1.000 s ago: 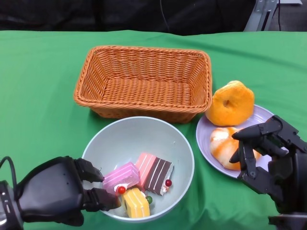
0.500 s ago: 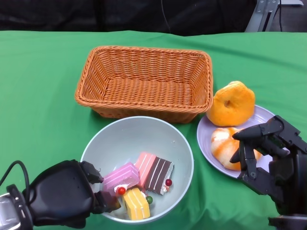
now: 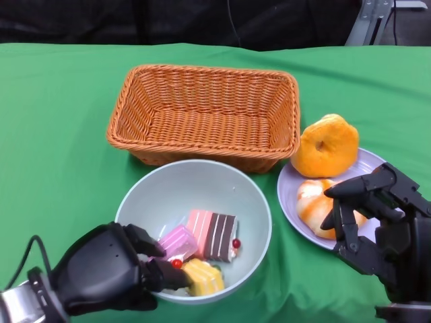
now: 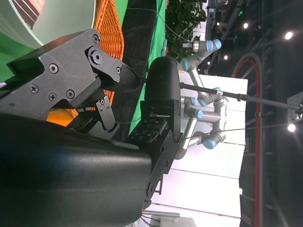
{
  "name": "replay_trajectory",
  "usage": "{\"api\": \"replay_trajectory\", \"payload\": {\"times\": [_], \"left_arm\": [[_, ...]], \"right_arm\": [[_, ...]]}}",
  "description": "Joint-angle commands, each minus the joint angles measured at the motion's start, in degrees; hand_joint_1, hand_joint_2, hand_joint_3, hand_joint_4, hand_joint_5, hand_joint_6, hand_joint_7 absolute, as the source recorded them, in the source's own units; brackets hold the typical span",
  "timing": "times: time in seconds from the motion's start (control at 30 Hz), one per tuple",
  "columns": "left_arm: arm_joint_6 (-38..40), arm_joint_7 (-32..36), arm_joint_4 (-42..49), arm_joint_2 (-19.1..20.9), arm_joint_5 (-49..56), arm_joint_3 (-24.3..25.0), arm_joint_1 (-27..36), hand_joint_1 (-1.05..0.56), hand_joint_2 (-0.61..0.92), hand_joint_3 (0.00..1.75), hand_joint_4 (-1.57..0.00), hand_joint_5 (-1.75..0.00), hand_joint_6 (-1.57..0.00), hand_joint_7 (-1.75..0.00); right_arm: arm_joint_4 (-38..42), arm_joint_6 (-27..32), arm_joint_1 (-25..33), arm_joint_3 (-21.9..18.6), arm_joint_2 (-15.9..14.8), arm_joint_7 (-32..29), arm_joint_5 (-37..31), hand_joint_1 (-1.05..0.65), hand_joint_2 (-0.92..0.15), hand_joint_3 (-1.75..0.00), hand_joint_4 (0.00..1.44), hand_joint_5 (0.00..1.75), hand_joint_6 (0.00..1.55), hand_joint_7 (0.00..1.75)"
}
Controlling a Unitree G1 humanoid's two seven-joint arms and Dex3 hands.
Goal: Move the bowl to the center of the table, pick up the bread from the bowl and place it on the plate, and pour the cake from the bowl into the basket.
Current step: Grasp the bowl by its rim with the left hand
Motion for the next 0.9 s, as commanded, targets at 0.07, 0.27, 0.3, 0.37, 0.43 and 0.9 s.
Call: {"api": "replay_trajectory", "payload": {"times": [0.07,0.27,0.3,0.37,0.43,0.9], "left_arm": [[-1.0,8.5,9.5,-2.8,1.2,-3.6,-5.0,-0.24,0.76,0.00,-1.23,-0.09,-1.19,-0.08],[-2.2,17.1,20.8,-6.0,1.2,-7.5,-10.3,-0.13,0.80,0.00,-1.07,-0.74,-1.34,-0.06],[-2.9,17.3,22.0,-6.0,0.8,-7.8,-10.9,-0.10,0.81,0.00,-0.97,-0.93,-1.34,-0.07],[-4.0,17.4,23.6,-5.9,-0.1,-8.3,-11.6,-0.05,0.83,0.00,-0.85,-1.19,-1.32,-0.15],[-4.7,18.2,24.4,-6.0,-0.7,-8.5,-11.9,-0.01,0.87,0.01,-0.78,-1.39,-0.96,-0.93],[-20.5,16.4,17.3,0.0,-9.4,-3.8,-8.2,0.07,0.36,1.26,-0.76,-1.74,-0.67,-1.72]], "right_arm": [[0.2,-0.6,0.0,-0.1,-0.1,0.3,0.9,-0.09,-0.62,-0.93,0.86,1.57,0.83,1.11],[1.1,-1.7,-0.4,-0.3,0.0,0.2,0.5,-0.09,-0.62,-0.92,0.87,1.57,0.84,1.11],[1.3,-1.8,-0.4,-0.2,-0.1,0.3,0.5,-0.09,-0.62,-0.92,0.87,1.57,0.83,1.11],[1.5,-2.0,-0.3,-0.1,-0.2,0.4,0.4,-0.09,-0.62,-0.93,0.86,1.56,0.83,1.11],[1.5,-2.0,-0.3,-0.1,-0.4,0.6,0.2,-0.09,-0.61,-0.95,0.86,1.57,0.82,1.12],[1.0,-0.2,0.1,-0.4,-0.9,2.0,1.4,-0.07,-0.63,-0.93,0.85,1.55,0.81,1.10]]}}
